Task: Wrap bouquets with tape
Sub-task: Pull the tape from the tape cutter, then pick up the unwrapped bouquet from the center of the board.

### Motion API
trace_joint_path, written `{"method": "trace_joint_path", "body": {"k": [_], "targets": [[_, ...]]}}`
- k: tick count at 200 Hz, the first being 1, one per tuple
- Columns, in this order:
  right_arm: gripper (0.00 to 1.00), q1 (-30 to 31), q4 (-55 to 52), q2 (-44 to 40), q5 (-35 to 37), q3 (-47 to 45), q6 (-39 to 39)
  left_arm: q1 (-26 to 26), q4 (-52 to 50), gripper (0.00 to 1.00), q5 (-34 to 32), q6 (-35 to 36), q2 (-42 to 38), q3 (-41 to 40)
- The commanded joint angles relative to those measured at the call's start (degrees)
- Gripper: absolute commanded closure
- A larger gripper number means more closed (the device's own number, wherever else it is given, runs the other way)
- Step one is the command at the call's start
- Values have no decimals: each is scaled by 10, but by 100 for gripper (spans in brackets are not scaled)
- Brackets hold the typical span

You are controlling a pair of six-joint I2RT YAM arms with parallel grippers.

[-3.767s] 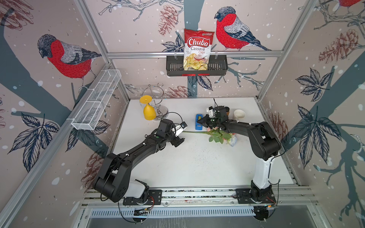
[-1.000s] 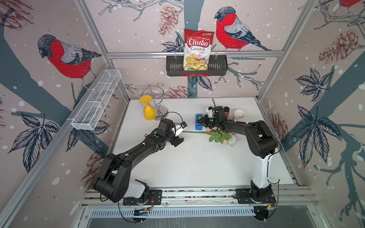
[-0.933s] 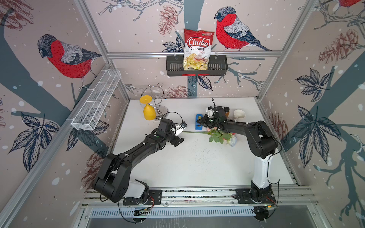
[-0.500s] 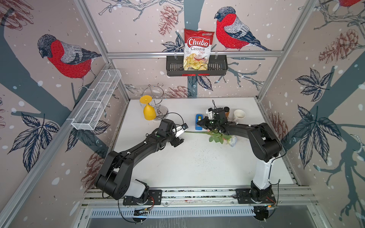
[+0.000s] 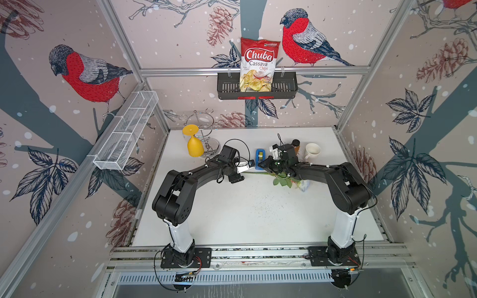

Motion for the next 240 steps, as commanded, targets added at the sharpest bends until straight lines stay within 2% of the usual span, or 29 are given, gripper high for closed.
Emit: {"method": "trace_joint_path", "body": {"k": [1,36,92,121,185,213,240], "targets": [[100,2,19,-10,-11,-6,-3,0,-22,28,16,46,25,34],[100,0,20,-12,-9,-11,0,1,-66,33,29,75,82,96],[100,-10,17,-14,-8,-14,-2,0,-101,36,56,109,123,132],[100,-10,13,-16,-7,-16,-4,0,-102,41,54,110,141,142],[100,-10,10,-22,-4,-21,0,0,-100,66,46,102,164,156],[100,-7,6,-27,0,-23,2,0,-118,71,57,102,166,165],[100,-3,-1,-29,8,-27,5,0,-130,84,64,111,166,171]]}}
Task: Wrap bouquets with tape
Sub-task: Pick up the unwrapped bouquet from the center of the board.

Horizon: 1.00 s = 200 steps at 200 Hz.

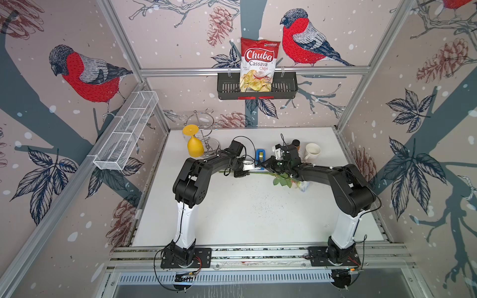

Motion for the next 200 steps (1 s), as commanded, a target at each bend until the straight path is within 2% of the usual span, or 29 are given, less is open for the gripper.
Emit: {"method": "trace_joint_path", "body": {"k": [1,32,112,200], "targets": [[100,4,-10,-7,-3,-4,5,1,-34,84,3,10,4,6],[100,10,-12,-11,1,-7,6,1,-30,100,-11,5,5,10],[100,29,-11,-35,15,-34,6,1,-35,100,34,2,-30,12],[100,47,-21,-70,42,-76,-1,1,-69,100,60,19,-27,32]]}}
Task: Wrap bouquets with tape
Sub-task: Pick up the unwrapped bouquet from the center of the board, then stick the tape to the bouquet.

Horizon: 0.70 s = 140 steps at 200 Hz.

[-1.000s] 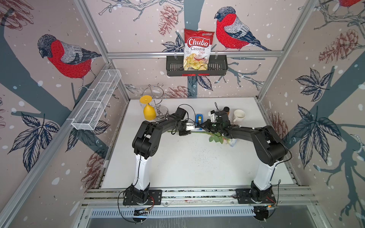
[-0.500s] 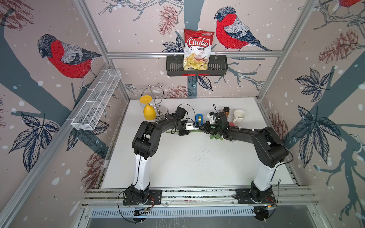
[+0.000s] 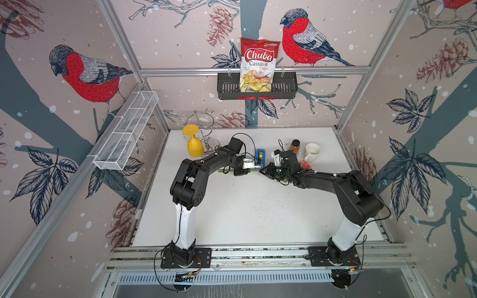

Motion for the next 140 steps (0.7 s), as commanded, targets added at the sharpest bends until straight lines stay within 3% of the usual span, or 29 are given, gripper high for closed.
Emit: {"method": "trace_joint_path", "body": {"k": [1,97,140], "targets": [[100,8,-9,-7,1,-6,-1,0,-17,100,25,7,-1,10],[100,12,-38,-1,66,-20,-8,-1,-38,100,41,14,-4,13],[91,11,-34,36,75,7,-11,-2,-43,100,38,19,-7,7]]}}
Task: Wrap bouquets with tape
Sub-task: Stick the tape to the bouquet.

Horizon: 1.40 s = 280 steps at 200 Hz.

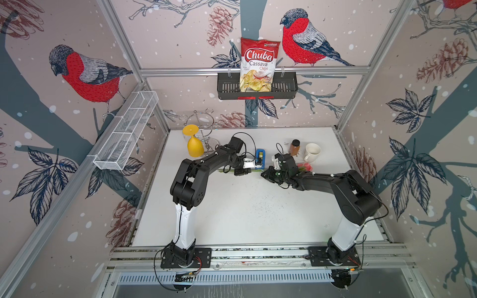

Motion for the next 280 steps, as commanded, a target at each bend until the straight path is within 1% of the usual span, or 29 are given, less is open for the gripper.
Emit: {"method": "trace_joint_path", "body": {"k": [1,17,42,60,76,99,116,136,166,179,191,204,214,226,238,250,256,260,270,280], "targets": [[91,-1,-15,20,16,13,-6,-1,-18,100,21,14,-7,-3],[87,0,-19,39,18,27,-8,-1,-19,100,22,14,-9,-2],[75,0,-31,43,44,26,-12,-1,-19,100,25,14,-11,-1],[73,0,-51,34,53,24,-25,-1,-21,100,27,13,-11,0],[65,5,-77,16,62,24,-45,-1,-24,100,26,15,-8,0],[49,28,-136,-33,103,22,-97,-1,-25,100,25,16,-4,1],[41,46,-167,-75,134,10,-128,-1,-28,100,25,16,-6,4],[40,56,-200,-118,155,3,-165,-1,-31,100,24,17,-8,5],[41,58,-257,-168,207,19,-232,-1,-31,100,24,17,-7,7],[42,63,-247,-196,225,16,-262,-1,-32,100,26,17,-7,7],[42,77,-215,-227,254,1,-296,-1,-32,100,26,17,-6,8],[42,101,-158,-264,295,-27,-356,-1,-32,100,24,16,-5,9],[42,124,-97,-291,317,-62,-420,-1,-32,100,23,16,-4,10],[46,152,-41,-309,309,-104,-538,-1,-34,100,23,16,-2,11],[49,188,6,-327,344,-138,-661,-1,-33,100,24,16,-1,13],[52,200,34,-319,350,-163,-761,-1,-36,100,24,15,1,16],[56,200,43,-315,349,-169,-803,-1,-36,100,23,15,3,18],[59,200,51,-297,349,-174,-828,-1,-37,100,24,14,4,19],[66,194,79,-273,352,-187,-885,-1,-41,100,24,14,5,22],[70,186,109,-250,356,-195,-921,-1,-43,100,23,14,5,22]]}}
